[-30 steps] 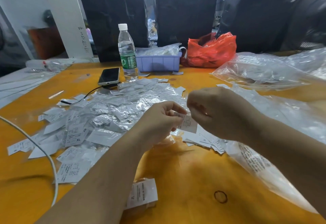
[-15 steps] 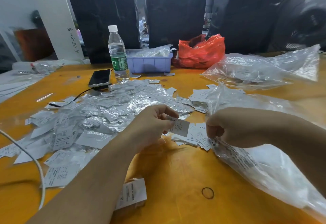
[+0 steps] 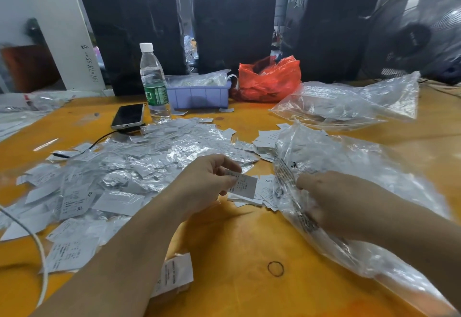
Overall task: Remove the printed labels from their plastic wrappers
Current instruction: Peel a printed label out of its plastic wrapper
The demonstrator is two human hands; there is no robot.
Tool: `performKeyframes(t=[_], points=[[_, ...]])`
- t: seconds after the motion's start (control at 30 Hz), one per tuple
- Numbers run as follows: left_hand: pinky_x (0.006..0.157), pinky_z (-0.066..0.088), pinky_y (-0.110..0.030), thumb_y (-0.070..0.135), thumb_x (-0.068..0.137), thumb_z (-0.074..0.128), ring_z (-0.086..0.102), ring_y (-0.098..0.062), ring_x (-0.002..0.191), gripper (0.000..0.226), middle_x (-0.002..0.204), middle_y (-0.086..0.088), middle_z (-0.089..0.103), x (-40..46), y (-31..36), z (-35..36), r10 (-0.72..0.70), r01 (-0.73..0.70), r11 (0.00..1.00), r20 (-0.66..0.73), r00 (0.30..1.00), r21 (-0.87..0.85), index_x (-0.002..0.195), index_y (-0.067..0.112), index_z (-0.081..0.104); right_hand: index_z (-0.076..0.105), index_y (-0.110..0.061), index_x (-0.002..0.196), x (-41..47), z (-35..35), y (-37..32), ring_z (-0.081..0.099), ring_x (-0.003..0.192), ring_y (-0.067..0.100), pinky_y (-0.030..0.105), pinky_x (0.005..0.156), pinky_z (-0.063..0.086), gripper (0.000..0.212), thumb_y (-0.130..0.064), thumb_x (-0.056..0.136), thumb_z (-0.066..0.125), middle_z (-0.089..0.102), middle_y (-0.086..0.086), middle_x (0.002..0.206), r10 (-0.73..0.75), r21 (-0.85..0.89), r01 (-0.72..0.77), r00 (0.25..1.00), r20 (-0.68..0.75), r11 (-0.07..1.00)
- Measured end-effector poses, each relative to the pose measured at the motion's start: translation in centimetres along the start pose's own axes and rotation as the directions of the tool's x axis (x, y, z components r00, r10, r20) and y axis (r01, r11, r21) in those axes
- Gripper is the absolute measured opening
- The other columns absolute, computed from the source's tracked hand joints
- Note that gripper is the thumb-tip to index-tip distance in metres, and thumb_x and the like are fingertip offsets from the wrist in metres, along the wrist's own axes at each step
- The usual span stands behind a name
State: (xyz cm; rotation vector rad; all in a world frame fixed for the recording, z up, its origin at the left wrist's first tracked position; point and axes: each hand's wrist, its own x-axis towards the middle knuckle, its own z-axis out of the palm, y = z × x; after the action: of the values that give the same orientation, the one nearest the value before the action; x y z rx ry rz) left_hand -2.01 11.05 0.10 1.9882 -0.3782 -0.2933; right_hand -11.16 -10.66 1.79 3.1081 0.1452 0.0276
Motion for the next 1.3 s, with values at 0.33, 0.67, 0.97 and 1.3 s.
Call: performKeyframes(t=[0.33, 0.67, 0.97, 1.3], points=[[0.055, 0.049, -0.019, 0.012, 0.094, 0.062, 0.055, -0.008, 0.063, 0.016, 0.087, -0.001, 0.069, 0.0, -0.1, 0.0, 0.037, -0.037, 0.999, -0.010, 0.999, 0.014, 0.094, 0.026, 0.070, 0.058, -0.029, 0.122, 0.1, 1.0, 0.2, 0.061, 0.081, 0.013, 0.035, 0.069, 0.055, 0.045, -0.001, 0.088, 0.048, 0.066, -0.010, 0.090, 0.033, 0.161, 0.006, 0.969, -0.243, 0.987], [0.054, 0.048, -0.017, 0.010, 0.096, 0.058, 0.056, -0.010, 0.066, 0.021, 0.089, -0.004, 0.069, 0.3, -0.1, -0.4, 0.068, -0.071, 0.995, -0.043, 0.997, -0.075, 0.100, 0.029, 0.067, 0.068, -0.032, 0.095, 2.1, -0.4, -1.9, 0.062, 0.061, 0.010, 0.021, 0.058, 0.051, 0.033, 0.000, 0.090, 0.062, 0.064, -0.013, 0.071, 0.087, 0.725, 0.342, 0.871, -0.483, 0.597], [0.056, 0.051, -0.016, 0.009, 0.094, 0.057, 0.058, -0.001, 0.059, 0.021, 0.086, 0.002, 0.064, 0.4, 0.0, -1.1, 0.092, -0.126, 0.976, -0.191, 0.977, -0.176, 0.102, 0.028, 0.062, 0.074, -0.026, 0.083, 6.9, -1.5, -4.4, 0.061, 0.066, 0.006, 0.022, 0.058, 0.050, 0.011, -0.019, 0.089, 0.068, 0.068, -0.007, 0.074, 0.029, 0.744, 0.359, 0.891, -0.453, 0.564], [0.065, 0.058, -0.031, 0.003, 0.093, 0.056, 0.064, -0.016, 0.070, 0.011, 0.083, -0.006, 0.068, 0.6, 0.4, -0.9, 0.008, -0.078, 0.929, -0.191, 0.982, -0.362, 0.091, 0.010, 0.064, 0.069, -0.016, 0.067, 7.7, 0.4, -4.2, 0.059, 0.074, 0.010, 0.029, 0.069, 0.044, 0.028, -0.044, 0.067, 0.072, 0.063, 0.003, 0.087, 0.053, 0.877, 0.295, 0.939, -0.339, 0.379]])
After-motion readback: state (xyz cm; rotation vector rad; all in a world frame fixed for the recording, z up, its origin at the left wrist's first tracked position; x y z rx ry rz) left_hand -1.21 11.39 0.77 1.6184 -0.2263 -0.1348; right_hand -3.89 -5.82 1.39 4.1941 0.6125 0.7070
